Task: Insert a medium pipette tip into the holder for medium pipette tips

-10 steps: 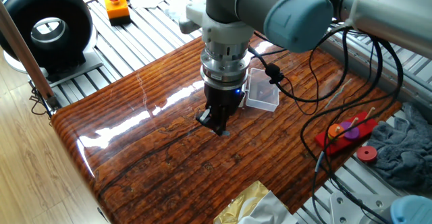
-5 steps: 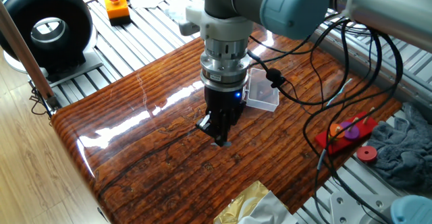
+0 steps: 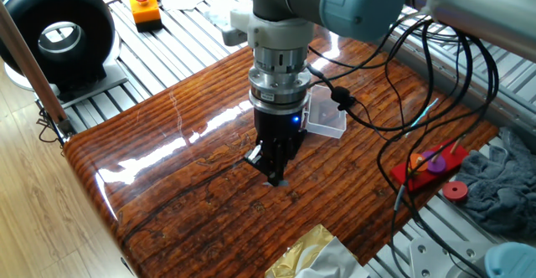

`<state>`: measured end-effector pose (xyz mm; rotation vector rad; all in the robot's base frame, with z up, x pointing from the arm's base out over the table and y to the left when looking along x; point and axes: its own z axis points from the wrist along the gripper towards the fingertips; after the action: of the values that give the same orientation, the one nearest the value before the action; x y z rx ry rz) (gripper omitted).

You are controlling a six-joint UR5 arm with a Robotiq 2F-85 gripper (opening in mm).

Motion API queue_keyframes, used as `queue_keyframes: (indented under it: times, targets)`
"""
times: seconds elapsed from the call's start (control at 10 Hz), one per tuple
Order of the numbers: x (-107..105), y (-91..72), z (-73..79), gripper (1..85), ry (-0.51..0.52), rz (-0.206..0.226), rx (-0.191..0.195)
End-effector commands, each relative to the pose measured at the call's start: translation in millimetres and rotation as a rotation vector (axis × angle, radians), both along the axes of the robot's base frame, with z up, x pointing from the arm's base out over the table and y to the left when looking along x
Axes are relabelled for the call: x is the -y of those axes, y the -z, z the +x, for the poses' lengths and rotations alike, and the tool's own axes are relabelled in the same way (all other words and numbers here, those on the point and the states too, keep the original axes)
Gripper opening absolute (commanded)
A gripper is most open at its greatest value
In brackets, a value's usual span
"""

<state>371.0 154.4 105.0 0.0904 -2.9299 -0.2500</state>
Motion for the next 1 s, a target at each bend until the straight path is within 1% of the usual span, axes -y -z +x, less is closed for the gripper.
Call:
queue_keyframes:
  times: [0.0,0.1,0.2,0.4,0.7,0.9]
  targets:
    - [1,-0.4,5.6,1.0,0.005,-0.014,0.026]
    - [9,1.1,6.4,1.0,-0.011,-0.042,0.03]
    - [12,2.3,8.2,1.0,-0.016,-0.053,0.035]
    - [12,5.1,11.0,1.0,-0.018,-0.05,0.036]
    - [8,5.3,9.8,1.0,-0.015,-0.038,0.029]
    - [8,7.6,10.9,1.0,-0.014,-0.039,0.026]
